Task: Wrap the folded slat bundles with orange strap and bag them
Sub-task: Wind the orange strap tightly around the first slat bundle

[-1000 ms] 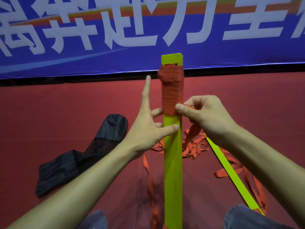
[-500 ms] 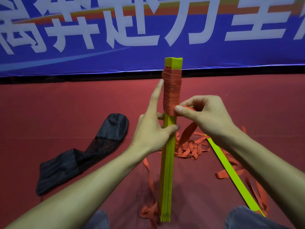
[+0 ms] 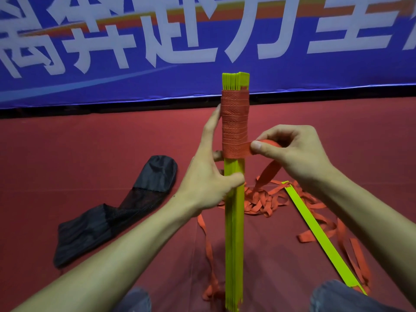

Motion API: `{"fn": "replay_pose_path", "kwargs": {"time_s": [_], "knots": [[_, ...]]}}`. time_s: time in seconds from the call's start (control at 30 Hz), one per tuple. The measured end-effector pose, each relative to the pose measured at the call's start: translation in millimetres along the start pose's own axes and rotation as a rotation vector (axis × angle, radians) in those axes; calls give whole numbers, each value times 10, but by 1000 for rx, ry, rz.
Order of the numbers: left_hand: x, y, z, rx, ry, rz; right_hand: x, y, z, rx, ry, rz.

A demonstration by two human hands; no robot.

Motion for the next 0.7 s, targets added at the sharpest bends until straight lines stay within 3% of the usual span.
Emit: {"fn": "replay_pose_path", "kwargs": {"time_s": [0.27, 0.43, 0.57, 0.7], "knots": [[28, 119, 28, 90, -108, 246, 42, 77, 25, 84, 19, -110], [72, 208, 82, 228, -180, 296, -60, 346, 212, 395, 169, -168], [31, 174, 59, 163, -153, 262, -8, 267, 176, 237, 182, -102], [-37, 107, 60, 53, -33, 44, 48, 92, 113, 8, 164, -15]]}}
Point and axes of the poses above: each hand's wrist, its own z-axis away from the middle knuckle, its own y-axis out of the palm, x = y × z, the point moved 10 cm from there along -z, towards the middle knuckle, and after that the axes turned 15 degrees about -x, right-handed, at the moved point
